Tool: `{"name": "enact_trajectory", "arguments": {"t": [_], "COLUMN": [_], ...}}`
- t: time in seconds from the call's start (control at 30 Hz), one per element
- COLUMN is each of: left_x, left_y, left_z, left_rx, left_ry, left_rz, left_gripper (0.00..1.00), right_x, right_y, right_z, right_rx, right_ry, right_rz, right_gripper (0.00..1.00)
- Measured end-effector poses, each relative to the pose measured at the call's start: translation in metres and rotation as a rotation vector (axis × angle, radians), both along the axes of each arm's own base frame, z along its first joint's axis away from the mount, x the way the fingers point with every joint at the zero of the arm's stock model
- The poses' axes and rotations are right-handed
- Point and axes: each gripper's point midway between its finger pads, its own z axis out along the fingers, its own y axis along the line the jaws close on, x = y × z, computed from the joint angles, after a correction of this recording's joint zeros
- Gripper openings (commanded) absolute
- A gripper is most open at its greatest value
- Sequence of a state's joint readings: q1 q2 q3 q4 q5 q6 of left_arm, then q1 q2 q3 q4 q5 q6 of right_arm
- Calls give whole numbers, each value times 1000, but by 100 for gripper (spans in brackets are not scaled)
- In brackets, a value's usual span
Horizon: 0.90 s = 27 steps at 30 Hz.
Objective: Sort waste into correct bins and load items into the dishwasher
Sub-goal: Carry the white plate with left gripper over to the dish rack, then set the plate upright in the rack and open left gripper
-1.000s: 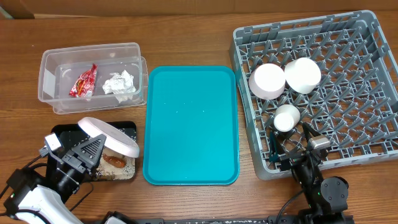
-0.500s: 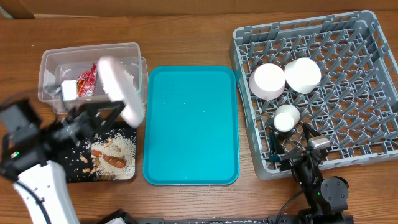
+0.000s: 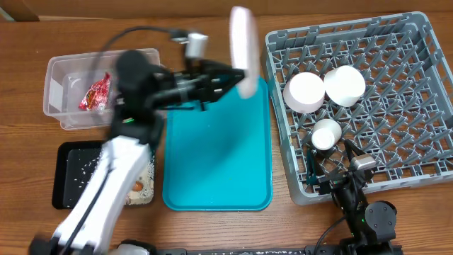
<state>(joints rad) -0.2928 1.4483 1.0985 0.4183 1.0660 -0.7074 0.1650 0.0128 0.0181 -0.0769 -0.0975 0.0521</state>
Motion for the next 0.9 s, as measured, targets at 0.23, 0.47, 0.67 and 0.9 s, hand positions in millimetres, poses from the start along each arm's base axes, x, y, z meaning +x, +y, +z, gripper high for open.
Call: {"name": "enact_trajectory", "arguments": {"t": [0.23, 0.47, 0.67, 0.9], "left_x": [23, 50, 58, 60], "left_y": [-78, -92, -89, -88], "left_z": [-66, -122, -128, -151], "left_rx": [-76, -81, -78, -19], "left_ry": [175, 375, 411, 483], "left_rz": [-88, -18, 29, 62], "left_gripper": [4, 4, 4, 60], "right_x": [0, 0, 0, 0], "right_y": [0, 0, 0, 0], "right_z": [-1, 0, 0, -1], "right_rx": [1, 0, 0, 0], "right_ry": [3, 1, 2, 2], "right_rz": [0, 0, 0, 0], "right_gripper": [100, 100, 100, 100]}}
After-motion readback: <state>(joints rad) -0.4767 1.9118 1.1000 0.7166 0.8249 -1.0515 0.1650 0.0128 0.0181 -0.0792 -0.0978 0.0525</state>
